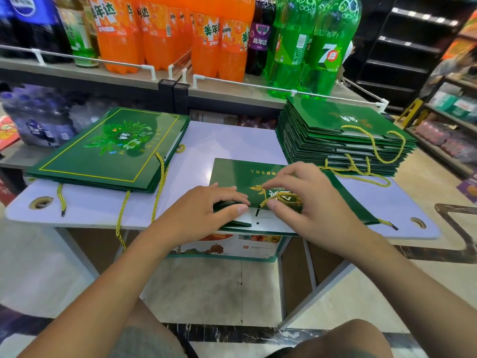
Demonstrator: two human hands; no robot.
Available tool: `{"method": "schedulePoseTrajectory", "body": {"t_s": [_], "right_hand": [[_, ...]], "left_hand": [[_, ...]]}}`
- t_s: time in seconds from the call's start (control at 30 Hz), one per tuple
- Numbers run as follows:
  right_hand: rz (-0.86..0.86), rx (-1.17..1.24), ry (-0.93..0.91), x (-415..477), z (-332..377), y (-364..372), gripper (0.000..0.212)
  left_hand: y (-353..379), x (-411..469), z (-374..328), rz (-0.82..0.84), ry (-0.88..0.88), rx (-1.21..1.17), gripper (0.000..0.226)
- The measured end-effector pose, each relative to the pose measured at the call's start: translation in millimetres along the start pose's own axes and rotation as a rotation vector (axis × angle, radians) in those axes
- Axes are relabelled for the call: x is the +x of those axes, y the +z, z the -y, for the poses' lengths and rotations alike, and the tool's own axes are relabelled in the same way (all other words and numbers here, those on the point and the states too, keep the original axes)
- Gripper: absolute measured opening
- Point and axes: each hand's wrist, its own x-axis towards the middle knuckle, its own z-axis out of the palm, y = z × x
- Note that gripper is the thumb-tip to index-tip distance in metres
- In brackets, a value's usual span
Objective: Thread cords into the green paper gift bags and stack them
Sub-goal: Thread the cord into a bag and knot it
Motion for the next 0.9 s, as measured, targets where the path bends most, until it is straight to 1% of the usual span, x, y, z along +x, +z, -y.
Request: {"method": "schedulePoseTrajectory", "body": {"t_s": [0.03, 0.07, 0.1, 0.13, 0.17, 0.23, 0.27, 0.3, 0.33, 0.4, 0.5, 0.57, 0.77, 0.83, 0.9], "right_hand": [[-0.165, 0.027, -0.001, -10, 10, 0, 0.016], [-0.281, 0.069, 0.002, -21, 21, 1, 0.010], [-0.339, 0.100, 0.033, -31, 31, 5, 0.007], [-0.326, 0.149, 0.120, -40, 40, 9, 0.008], [-0.243, 0.237, 0.259, -45, 47, 14, 0.010], [-0.030, 0.509, 0.555, -43, 53, 27, 0.010], [0.026, 0.631, 0.652, -39, 54, 32, 0.011], [0.042, 0.724, 0.708, -34, 53, 38, 0.014], [0.023, 0.801, 0.745, -28, 54, 42, 0.016], [-0.060, 0.917, 0.793, -22, 55, 49, 0.012], [-0.132, 0.955, 0.833, -21, 56, 57, 0.016], [-0.141, 0.969, 0.870, -21, 54, 61, 0.017], [-0.117, 0.990, 0.898, -26, 53, 63, 0.019], [-0.111, 0.984, 0.852, -29, 53, 61, 0.021], [-0.055, 0.906, 0.729, -33, 53, 57, 0.022]], "left_hand": [[0, 0, 0, -0.004, -0.010, -0.009, 0.039], [0, 0, 0, -0.004, -0.010, -0.008, 0.041], [1, 0, 0, 0.000, -0.002, -0.002, 0.041], [2, 0, 0, 0.003, 0.010, 0.004, 0.040], [2, 0, 0, 0.002, 0.018, 0.011, 0.040], [2, 1, 1, 0.006, 0.020, 0.010, 0.040], [3, 1, 2, 0.005, 0.022, 0.002, 0.040], [3, 1, 2, 0.000, 0.023, -0.007, 0.040], [4, 1, 3, -0.005, 0.025, -0.011, 0.039], [4, 1, 3, -0.003, 0.026, -0.013, 0.039], [4, 1, 4, 0.002, 0.029, -0.013, 0.040], [5, 1, 5, -0.001, 0.038, 0.010, 0.044], [6, 2, 7, 0.005, 0.041, 0.046, 0.039], [6, 2, 8, 0.014, 0.044, 0.055, 0.038], [5, 3, 9, 0.014, 0.046, 0.052, 0.037]]}}
